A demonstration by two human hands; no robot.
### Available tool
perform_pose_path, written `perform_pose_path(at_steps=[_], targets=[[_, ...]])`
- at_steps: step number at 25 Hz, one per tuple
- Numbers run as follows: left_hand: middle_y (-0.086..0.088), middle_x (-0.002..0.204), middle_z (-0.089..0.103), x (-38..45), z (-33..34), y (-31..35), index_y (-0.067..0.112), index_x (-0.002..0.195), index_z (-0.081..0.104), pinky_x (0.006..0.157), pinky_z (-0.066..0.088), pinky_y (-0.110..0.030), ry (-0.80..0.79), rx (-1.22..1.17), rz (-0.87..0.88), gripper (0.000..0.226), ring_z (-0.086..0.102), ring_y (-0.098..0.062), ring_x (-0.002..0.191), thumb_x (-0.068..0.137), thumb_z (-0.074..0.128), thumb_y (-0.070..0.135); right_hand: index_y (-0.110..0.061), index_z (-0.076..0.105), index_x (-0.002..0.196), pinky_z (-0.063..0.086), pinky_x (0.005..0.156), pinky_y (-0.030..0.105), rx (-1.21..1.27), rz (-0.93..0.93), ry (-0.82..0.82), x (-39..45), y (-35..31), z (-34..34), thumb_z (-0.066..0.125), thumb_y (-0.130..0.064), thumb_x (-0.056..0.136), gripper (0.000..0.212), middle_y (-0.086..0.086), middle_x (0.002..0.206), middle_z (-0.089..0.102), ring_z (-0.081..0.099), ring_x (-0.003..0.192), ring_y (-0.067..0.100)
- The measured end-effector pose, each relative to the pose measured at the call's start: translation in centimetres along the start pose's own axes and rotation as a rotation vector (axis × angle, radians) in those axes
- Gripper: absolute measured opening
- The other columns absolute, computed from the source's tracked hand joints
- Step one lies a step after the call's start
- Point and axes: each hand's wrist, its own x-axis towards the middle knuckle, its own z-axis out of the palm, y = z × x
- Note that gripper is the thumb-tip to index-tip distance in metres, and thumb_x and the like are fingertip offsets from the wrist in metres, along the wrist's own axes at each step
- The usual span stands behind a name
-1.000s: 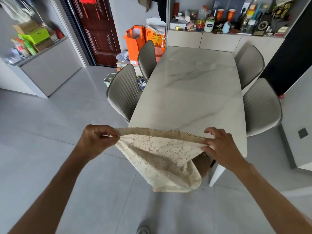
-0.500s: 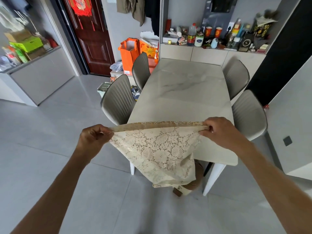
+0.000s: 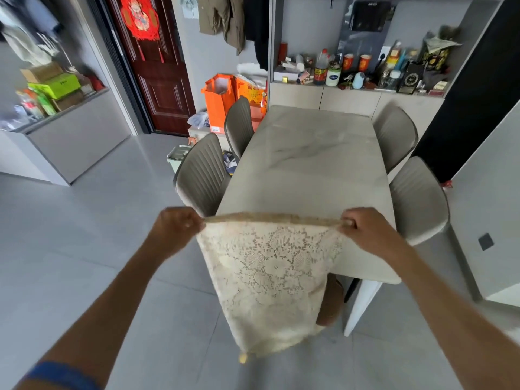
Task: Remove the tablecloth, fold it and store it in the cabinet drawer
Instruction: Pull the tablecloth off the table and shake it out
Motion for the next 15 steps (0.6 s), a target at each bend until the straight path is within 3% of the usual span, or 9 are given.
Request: perform_pose_path(at_steps=[3, 6, 8, 11, 13, 15], targets=[[0.005, 0.061, 0.066, 0.9, -0.8, -0.5, 0.001, 0.074, 0.071, 0.054, 0.040, -0.002, 0.101, -0.085, -0.014, 0.008, 0.057, 0.009, 0.051, 0.078, 0.077, -0.002, -0.021, 0.062, 0.067, 0.037, 0.050, 0.012, 0.131, 0.006, 0.077, 0.7, 0.4, -1.1, 0.073, -0.022, 0.085, 0.021, -0.015, 0.060, 0.060, 0.051, 0.053, 0.000], [-0.011, 0.073, 0.070, 2.5, -2.3, 1.0, -0.008, 0.081, 0.067, 0.062, 0.049, -0.007, 0.023, -0.183, 0.115, 0.007, 0.063, 0.003, 0.058, 0.078, 0.072, -0.011, -0.020, 0.066, 0.073, 0.036, 0.044, 0.013, 0.317, 0.103, 0.058, 1.2, 1.0, -3.5, 0.074, -0.027, 0.084, 0.015, -0.008, 0.060, 0.062, 0.049, 0.047, 0.003], [-0.019, 0.078, 0.071, 2.6, -2.8, 1.7, -0.005, 0.084, 0.065, 0.067, 0.051, -0.016, -0.060, -0.134, 0.142, 0.012, 0.066, -0.009, 0.066, 0.078, 0.071, -0.014, -0.014, 0.068, 0.080, 0.039, 0.040, 0.016, 0.406, 0.216, -0.002, 0.8, 1.2, -3.4, 0.074, -0.023, 0.087, 0.013, -0.003, 0.057, 0.065, 0.052, 0.044, 0.003], [-0.016, 0.083, 0.073, 2.2, -2.6, 1.2, 0.001, 0.096, 0.066, 0.069, 0.051, -0.020, -0.037, -0.161, 0.056, 0.022, 0.067, -0.012, 0.071, 0.079, 0.070, -0.013, 0.005, 0.057, 0.088, 0.042, 0.035, 0.023, 0.646, 0.267, 0.001, 0.1, 1.0, -2.5, 0.072, -0.015, 0.088, 0.025, 0.005, 0.067, 0.071, 0.063, 0.046, 0.015], [-0.010, 0.080, 0.071, 2.2, -1.9, 0.9, 0.004, 0.106, 0.069, 0.062, 0.051, -0.011, 0.059, -0.279, -0.023, 0.028, 0.064, -0.002, 0.061, 0.081, 0.069, -0.011, 0.001, 0.055, 0.094, 0.048, 0.037, 0.026, 0.938, 0.288, 0.055, 0.0, 0.4, -2.3, 0.072, -0.016, 0.087, 0.025, 0.015, 0.077, 0.072, 0.069, 0.052, 0.025], [-0.008, 0.075, 0.068, 2.4, -0.7, 0.5, 0.006, 0.102, 0.072, 0.056, 0.052, -0.012, 0.078, -0.356, -0.127, 0.021, 0.061, -0.008, 0.061, 0.085, 0.066, -0.006, -0.005, 0.055, 0.099, 0.054, 0.041, 0.029, 1.025, 0.302, 0.103, -0.1, 0.0, -2.0, 0.069, -0.017, 0.090, 0.020, 0.016, 0.077, 0.072, 0.072, 0.058, 0.030]])
